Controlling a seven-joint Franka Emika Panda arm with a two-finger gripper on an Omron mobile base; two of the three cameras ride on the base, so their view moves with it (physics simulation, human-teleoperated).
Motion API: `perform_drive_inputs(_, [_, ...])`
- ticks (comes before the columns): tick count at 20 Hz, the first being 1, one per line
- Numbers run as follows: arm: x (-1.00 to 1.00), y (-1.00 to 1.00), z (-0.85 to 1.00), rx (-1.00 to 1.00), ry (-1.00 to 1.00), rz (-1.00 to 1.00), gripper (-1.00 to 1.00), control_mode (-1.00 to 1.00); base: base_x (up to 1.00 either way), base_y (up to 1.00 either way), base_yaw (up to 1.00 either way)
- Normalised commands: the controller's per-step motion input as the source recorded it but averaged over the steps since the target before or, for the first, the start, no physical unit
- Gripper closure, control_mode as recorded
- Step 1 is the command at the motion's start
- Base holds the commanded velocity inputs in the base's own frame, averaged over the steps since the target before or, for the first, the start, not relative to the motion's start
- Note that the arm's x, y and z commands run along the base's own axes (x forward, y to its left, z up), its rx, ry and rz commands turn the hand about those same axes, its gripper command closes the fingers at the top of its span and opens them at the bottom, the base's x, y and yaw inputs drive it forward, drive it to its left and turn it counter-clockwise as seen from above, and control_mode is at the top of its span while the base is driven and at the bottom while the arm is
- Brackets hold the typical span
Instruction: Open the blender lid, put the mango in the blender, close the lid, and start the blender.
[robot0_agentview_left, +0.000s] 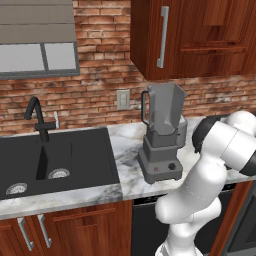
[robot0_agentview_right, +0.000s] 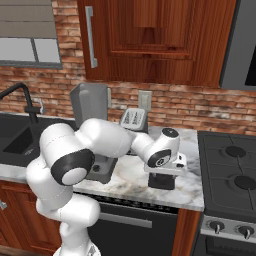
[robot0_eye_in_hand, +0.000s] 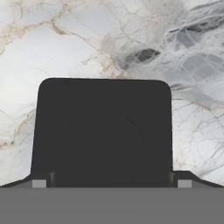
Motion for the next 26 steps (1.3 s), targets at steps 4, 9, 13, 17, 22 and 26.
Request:
perform_drive_inputs(4, [0.02, 0.01, -0.12, 0.0, 0.0, 0.0, -1.0, -1.0, 0.0, 0.0, 0.0])
perform_drive_inputs(9, [0.07, -0.06, -0.18, 0.0, 0.0, 0.0, -1.0, -1.0, 0.0, 0.0, 0.0])
perform_drive_inputs(13, [0.05, -0.03, -0.28, 0.0, 0.0, 0.0, -1.0, -1.0, 0.0, 0.0, 0.0])
perform_drive_inputs(17, [0.0, 0.0, -0.4, 0.0, 0.0, 0.0, -1.0, -1.0, 0.0, 0.0, 0.0])
perform_drive_inputs(22, [0.0, 0.18, -0.32, 0.0, 0.0, 0.02, -1.0, -1.0, 0.0, 0.0, 0.0])
perform_drive_inputs(26, [0.0, 0.27, -0.18, 0.0, 0.0, 0.05, -1.0, -1.0, 0.0, 0.0, 0.0])
